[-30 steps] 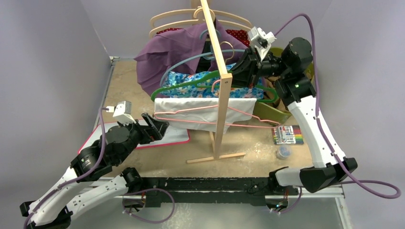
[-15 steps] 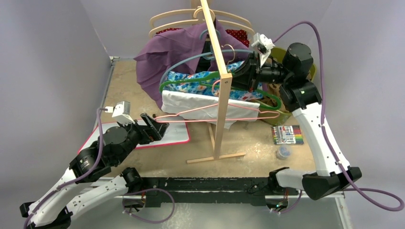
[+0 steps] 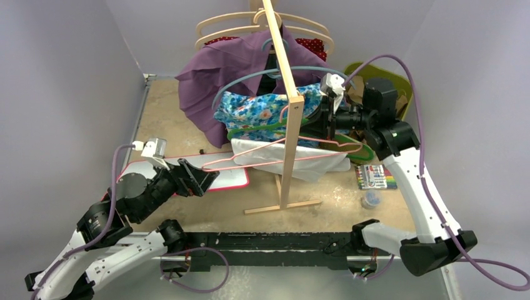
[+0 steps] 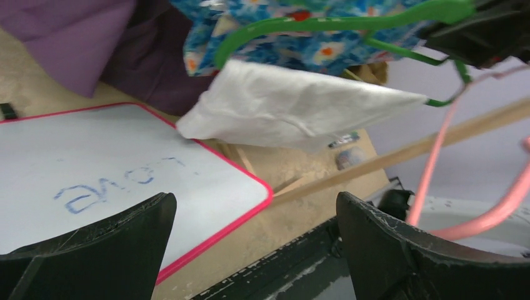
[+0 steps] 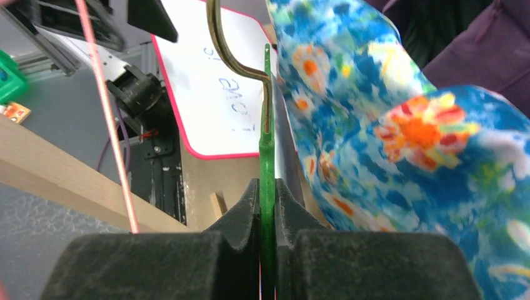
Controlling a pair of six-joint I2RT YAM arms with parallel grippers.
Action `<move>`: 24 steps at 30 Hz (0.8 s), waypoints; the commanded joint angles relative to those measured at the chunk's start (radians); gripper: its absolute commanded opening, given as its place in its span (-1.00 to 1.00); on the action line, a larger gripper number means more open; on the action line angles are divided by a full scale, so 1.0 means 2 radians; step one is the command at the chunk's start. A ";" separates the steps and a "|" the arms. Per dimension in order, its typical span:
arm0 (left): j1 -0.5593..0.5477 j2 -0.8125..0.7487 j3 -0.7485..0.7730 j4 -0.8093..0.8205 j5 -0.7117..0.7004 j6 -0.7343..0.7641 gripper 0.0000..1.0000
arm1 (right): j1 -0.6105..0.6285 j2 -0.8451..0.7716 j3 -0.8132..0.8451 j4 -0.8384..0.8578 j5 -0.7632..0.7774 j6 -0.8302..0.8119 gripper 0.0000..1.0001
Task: Remove the skirt from the hanger
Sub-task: Pick up the hanger from the clothesline, then remove the skirt from the hanger.
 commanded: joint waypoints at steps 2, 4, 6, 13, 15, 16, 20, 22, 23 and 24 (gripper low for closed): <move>-0.002 0.013 0.044 0.083 0.144 0.050 1.00 | -0.002 0.000 -0.010 -0.004 -0.003 -0.039 -1.00; -0.002 0.033 0.067 0.101 0.176 0.058 1.00 | -0.002 0.010 -0.010 -0.007 -0.019 -0.039 -1.00; -0.002 0.057 0.102 0.106 0.204 0.072 1.00 | -0.002 0.017 -0.003 -0.018 -0.029 -0.041 -1.00; -0.002 0.098 0.184 -0.006 0.164 0.127 1.00 | -0.001 0.004 -0.012 -0.008 -0.016 -0.036 -1.00; -0.001 0.092 0.156 -0.026 0.118 0.116 1.00 | -0.001 0.000 -0.016 0.000 -0.016 -0.030 -1.00; -0.002 0.089 0.139 -0.029 0.104 0.110 1.00 | -0.001 -0.002 -0.017 0.004 -0.016 -0.027 -1.00; -0.001 0.066 0.067 -0.021 0.074 0.093 1.00 | -0.001 -0.001 -0.011 0.003 -0.014 -0.026 -1.00; -0.001 0.051 0.042 -0.026 0.048 0.090 1.00 | -0.001 -0.001 -0.009 0.005 -0.014 -0.026 -1.00; -0.001 0.044 0.032 -0.031 0.030 0.089 1.00 | -0.001 -0.001 -0.009 0.006 -0.016 -0.026 -1.00; -0.001 0.037 0.027 -0.036 0.004 0.082 1.00 | -0.001 0.000 -0.009 0.005 -0.017 -0.025 -1.00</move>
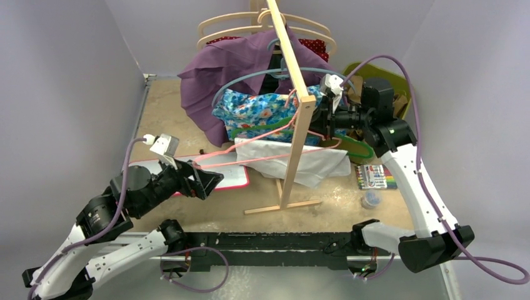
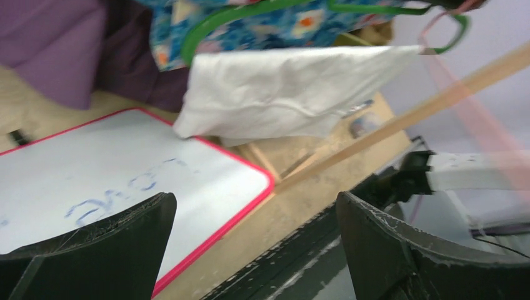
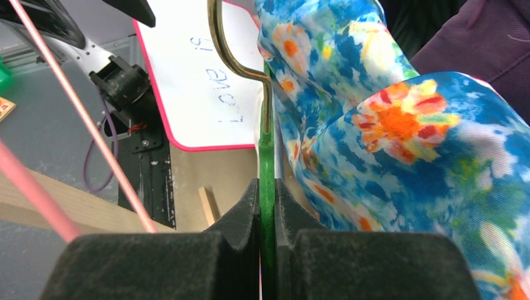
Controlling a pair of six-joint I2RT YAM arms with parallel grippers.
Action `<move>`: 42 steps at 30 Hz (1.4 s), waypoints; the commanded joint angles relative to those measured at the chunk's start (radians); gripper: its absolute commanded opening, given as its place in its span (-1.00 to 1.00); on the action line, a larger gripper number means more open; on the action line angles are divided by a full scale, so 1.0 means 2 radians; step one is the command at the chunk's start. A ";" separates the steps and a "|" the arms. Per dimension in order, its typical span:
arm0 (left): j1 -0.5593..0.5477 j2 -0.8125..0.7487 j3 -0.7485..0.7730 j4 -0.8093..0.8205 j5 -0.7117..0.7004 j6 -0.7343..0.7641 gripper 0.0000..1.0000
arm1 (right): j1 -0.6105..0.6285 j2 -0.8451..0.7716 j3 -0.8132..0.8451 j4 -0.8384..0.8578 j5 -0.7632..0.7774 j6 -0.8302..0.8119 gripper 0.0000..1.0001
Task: Remove the skirt from the hanger
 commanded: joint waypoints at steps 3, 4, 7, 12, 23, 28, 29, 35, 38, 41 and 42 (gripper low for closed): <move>-0.001 -0.018 -0.022 -0.048 -0.124 -0.019 1.00 | 0.003 -0.009 0.009 0.018 -0.017 0.009 -1.00; -0.001 -0.016 -0.018 -0.056 -0.141 -0.026 1.00 | 0.003 -0.009 0.009 0.018 -0.019 0.009 -1.00; -0.002 0.002 -0.011 -0.080 -0.181 -0.052 1.00 | 0.003 -0.012 0.007 0.021 -0.018 0.010 -1.00; -0.002 0.021 -0.036 -0.081 -0.210 -0.117 1.00 | 0.003 -0.019 0.004 0.025 -0.017 0.013 -1.00; -0.002 0.070 -0.020 0.018 -0.239 -0.109 1.00 | 0.010 -0.046 -0.030 0.059 -0.036 0.043 -1.00; 0.000 0.102 -0.019 0.054 -0.236 -0.090 1.00 | 0.012 -0.072 -0.056 0.093 -0.045 0.071 -1.00; 0.001 0.105 -0.020 0.064 -0.231 -0.089 1.00 | 0.012 -0.077 -0.061 0.098 -0.043 0.074 -1.00; 0.098 0.127 -0.032 0.119 -0.117 -0.082 1.00 | 0.013 -0.093 -0.081 0.108 -0.015 0.089 -1.00; 0.193 0.138 -0.069 0.172 0.010 -0.097 1.00 | 0.014 -0.098 -0.079 0.114 -0.025 0.091 -1.00; 0.256 0.135 -0.101 0.224 0.097 -0.106 1.00 | 0.014 -0.097 -0.077 0.116 -0.035 0.093 -1.00; 0.271 0.136 -0.103 0.236 0.116 -0.105 1.00 | 0.014 -0.098 -0.078 0.116 -0.038 0.093 -1.00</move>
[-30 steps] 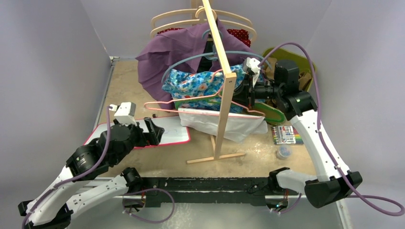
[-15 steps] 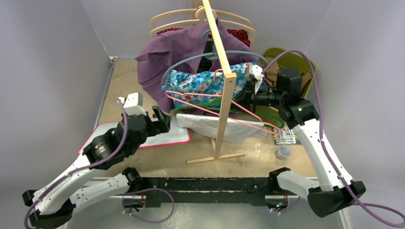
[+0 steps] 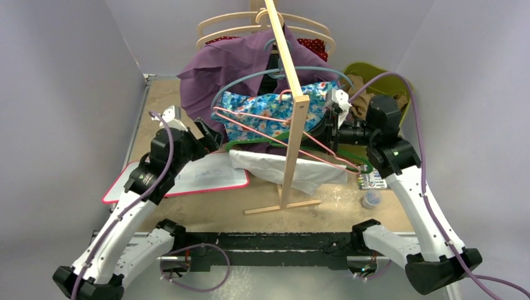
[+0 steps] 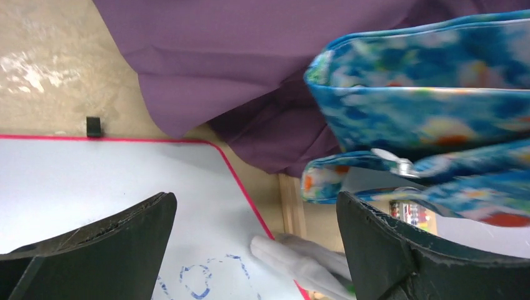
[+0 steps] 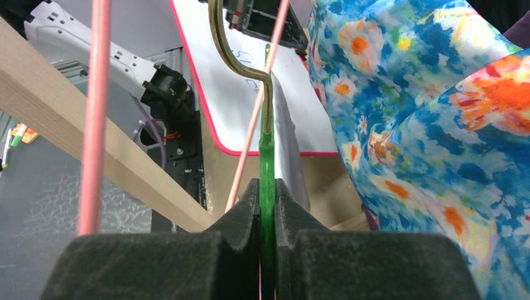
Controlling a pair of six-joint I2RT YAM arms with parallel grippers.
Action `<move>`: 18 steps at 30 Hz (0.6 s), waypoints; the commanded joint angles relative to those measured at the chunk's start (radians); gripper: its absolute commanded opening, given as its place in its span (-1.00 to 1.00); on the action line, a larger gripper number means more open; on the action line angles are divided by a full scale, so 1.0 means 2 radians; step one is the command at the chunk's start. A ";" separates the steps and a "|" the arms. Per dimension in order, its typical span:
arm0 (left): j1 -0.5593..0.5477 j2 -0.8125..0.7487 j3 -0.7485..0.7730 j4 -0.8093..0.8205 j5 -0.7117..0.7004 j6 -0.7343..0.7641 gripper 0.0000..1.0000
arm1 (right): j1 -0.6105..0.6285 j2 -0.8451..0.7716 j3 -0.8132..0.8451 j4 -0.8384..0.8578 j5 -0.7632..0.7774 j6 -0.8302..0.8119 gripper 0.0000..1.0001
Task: Remove the skirt from the hanger
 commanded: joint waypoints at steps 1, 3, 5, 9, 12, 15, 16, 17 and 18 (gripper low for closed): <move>0.077 0.007 -0.023 0.094 0.163 -0.003 1.00 | 0.004 -0.015 0.007 0.039 -0.025 0.013 -1.00; 0.107 0.021 -0.020 0.104 0.195 0.000 1.00 | 0.004 -0.020 0.002 0.044 -0.025 0.016 -1.00; 0.170 0.033 -0.031 0.144 0.247 -0.016 1.00 | 0.005 -0.025 -0.005 0.050 -0.025 0.021 -1.00; 0.285 0.046 -0.074 0.328 0.391 -0.123 0.98 | 0.006 -0.021 -0.008 0.040 -0.023 0.007 -1.00; 0.304 0.043 -0.069 0.421 0.437 -0.155 0.99 | 0.007 -0.004 0.004 0.030 -0.056 -0.013 -1.00; 0.304 0.038 -0.045 0.464 0.470 -0.158 0.99 | 0.009 0.020 0.019 0.018 -0.093 -0.029 -1.00; 0.304 0.037 -0.034 0.457 0.478 -0.145 1.00 | 0.010 0.029 0.024 0.011 -0.093 -0.035 -1.00; 0.304 0.038 -0.023 0.452 0.488 -0.133 1.00 | 0.012 0.038 0.029 0.004 -0.092 -0.041 -1.00; 0.304 0.041 -0.014 0.451 0.495 -0.125 0.99 | 0.013 0.048 0.036 -0.007 -0.088 -0.048 -1.00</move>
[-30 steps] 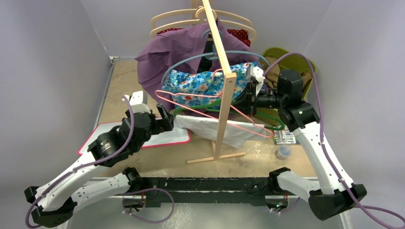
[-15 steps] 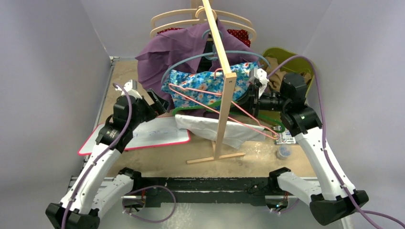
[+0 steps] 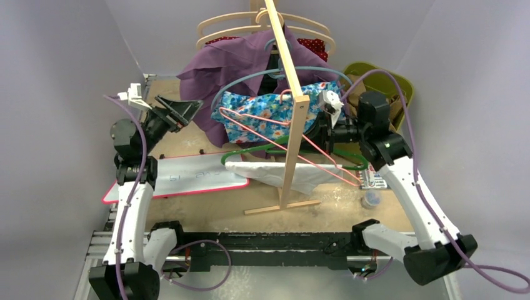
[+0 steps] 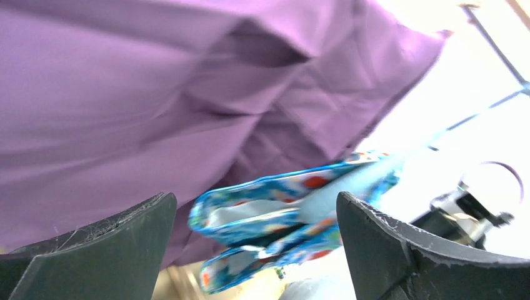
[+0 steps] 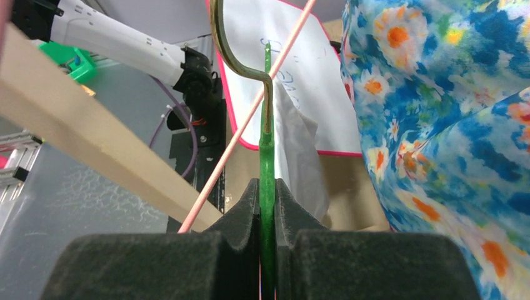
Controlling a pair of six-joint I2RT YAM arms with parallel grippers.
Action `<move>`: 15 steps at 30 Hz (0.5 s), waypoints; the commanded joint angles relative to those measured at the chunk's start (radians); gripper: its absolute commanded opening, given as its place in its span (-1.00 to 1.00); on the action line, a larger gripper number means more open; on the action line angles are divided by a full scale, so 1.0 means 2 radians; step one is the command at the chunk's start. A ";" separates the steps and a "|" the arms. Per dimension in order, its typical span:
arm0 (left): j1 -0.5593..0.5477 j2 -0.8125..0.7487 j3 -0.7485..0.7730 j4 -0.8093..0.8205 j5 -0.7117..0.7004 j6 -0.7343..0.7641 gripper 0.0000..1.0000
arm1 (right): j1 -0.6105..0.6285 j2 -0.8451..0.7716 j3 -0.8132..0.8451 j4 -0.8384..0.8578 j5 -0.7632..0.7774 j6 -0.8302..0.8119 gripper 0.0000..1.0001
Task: Remove the skirt from the hanger
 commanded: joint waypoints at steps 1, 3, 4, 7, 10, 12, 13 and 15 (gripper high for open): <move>0.002 -0.004 0.060 0.093 0.084 0.012 0.98 | 0.007 0.035 0.047 -0.017 -0.032 -0.040 -1.00; 0.001 0.008 0.077 0.098 0.102 0.022 0.97 | 0.012 0.051 0.057 -0.032 -0.035 -0.057 -1.00; 0.001 0.014 0.086 0.109 0.112 0.023 0.97 | 0.016 0.058 0.064 -0.043 -0.034 -0.068 -1.00; -0.010 0.028 0.113 0.118 0.130 0.031 0.91 | 0.024 0.075 0.086 -0.071 -0.014 -0.096 -1.00; -0.055 0.043 0.145 0.114 0.134 0.047 0.83 | 0.024 0.081 0.102 -0.070 -0.004 -0.112 -1.00; -0.095 0.056 0.172 0.070 0.127 0.090 0.78 | 0.024 0.077 0.103 -0.048 0.004 -0.104 -1.00; -0.112 0.065 0.188 0.040 0.124 0.115 0.67 | 0.024 0.074 0.098 -0.031 0.003 -0.091 -1.00; -0.140 0.083 0.211 0.000 0.125 0.148 0.52 | 0.024 0.072 0.099 -0.014 0.002 -0.084 -1.00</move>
